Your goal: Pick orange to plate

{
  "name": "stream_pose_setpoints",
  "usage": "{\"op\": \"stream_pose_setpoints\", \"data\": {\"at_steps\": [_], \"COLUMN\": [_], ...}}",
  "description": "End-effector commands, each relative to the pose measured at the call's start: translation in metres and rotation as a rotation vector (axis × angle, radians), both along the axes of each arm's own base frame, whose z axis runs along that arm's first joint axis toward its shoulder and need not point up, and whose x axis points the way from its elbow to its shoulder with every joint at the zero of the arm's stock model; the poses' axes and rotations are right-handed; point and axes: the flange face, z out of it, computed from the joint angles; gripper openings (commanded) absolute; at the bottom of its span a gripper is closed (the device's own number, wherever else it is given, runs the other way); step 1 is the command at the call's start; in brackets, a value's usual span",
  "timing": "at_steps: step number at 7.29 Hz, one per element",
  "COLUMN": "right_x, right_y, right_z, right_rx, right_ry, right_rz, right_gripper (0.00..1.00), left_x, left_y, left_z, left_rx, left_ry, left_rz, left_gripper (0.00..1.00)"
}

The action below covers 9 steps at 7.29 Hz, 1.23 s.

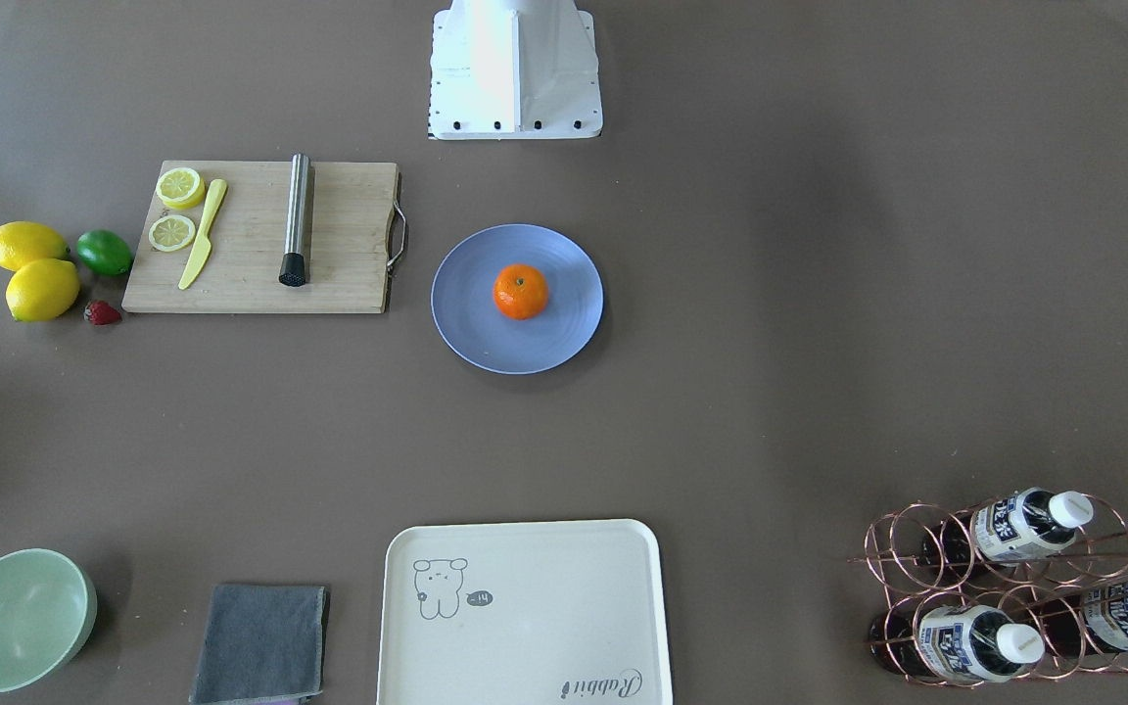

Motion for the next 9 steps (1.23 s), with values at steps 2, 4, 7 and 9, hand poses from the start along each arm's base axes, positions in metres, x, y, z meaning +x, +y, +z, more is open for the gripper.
{"op": "stream_pose_setpoints", "data": {"at_steps": [2, 4, 7, 9], "right_x": [0.001, 0.001, 0.000, 0.001], "right_y": [0.000, -0.005, -0.006, -0.008], "right_z": [0.005, -0.002, -0.007, -0.010], "right_rx": [-0.010, 0.004, 0.007, 0.020], "right_ry": [0.005, 0.004, -0.003, -0.002], "right_rz": [0.003, 0.004, 0.009, 0.011], "right_gripper": [1.00, 1.00, 1.00, 1.00], "left_x": [0.001, 0.001, 0.000, -0.001], "left_y": [0.019, 0.018, 0.018, 0.018], "left_z": [0.015, 0.019, 0.018, 0.018], "left_rx": [-0.036, -0.044, -0.041, -0.040], "left_ry": [0.013, 0.013, 0.011, 0.013], "left_rz": [0.000, 0.000, 0.000, -0.002], "left_gripper": [0.98, 0.98, 0.98, 0.98]}}
